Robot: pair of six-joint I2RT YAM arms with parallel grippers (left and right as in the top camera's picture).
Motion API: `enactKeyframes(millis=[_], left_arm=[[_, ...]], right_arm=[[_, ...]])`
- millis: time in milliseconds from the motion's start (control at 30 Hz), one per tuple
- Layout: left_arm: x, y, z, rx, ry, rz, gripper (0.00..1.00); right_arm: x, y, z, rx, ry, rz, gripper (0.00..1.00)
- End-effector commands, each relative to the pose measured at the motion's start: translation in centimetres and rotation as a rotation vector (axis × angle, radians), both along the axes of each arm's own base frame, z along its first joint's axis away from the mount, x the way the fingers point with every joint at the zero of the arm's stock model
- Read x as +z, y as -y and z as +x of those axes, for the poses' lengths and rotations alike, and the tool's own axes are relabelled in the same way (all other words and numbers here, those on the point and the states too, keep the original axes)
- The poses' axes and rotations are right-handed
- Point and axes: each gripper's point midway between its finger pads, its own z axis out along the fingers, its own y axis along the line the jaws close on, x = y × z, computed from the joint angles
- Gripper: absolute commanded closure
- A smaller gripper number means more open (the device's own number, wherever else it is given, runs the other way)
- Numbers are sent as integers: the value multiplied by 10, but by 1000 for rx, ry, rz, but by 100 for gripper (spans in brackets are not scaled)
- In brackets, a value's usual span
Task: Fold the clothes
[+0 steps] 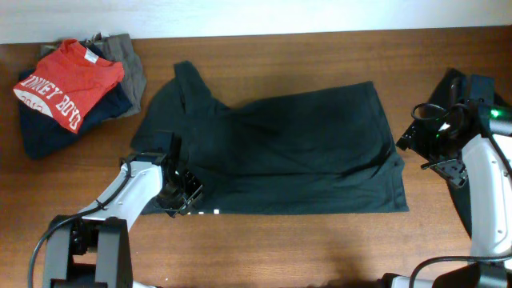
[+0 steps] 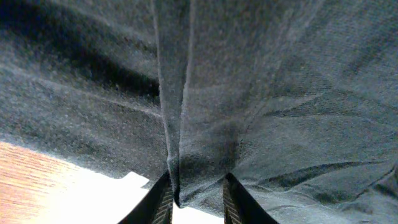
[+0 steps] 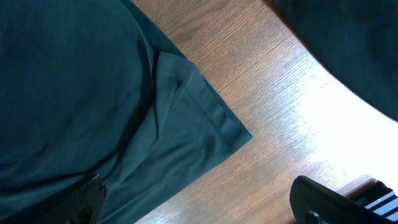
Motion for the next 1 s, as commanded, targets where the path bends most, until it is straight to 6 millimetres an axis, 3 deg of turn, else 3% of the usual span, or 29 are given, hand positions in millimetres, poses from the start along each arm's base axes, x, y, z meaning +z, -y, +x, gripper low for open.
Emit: enactKeyframes(millis=[0, 133, 233, 467, 700, 967], left_arm=[[1, 2, 2, -4, 7, -9, 75], [1, 2, 2, -5, 5, -9, 85], [1, 2, 1, -5, 3, -9, 99], [15, 3, 11, -17, 28, -12, 99], [42, 6, 42, -38, 138, -19, 99], [50, 9, 74, -37, 269, -29, 99]], right_arm=[[-3, 6, 1, -4, -18, -16, 1], [-9, 6, 2, -4, -40, -9, 1], [-15, 6, 2, -3, -59, -4, 1], [-17, 6, 3, -3, -65, -2, 1], [-17, 6, 3, -3, -65, -2, 1], [-17, 6, 3, -3, -65, -2, 1]])
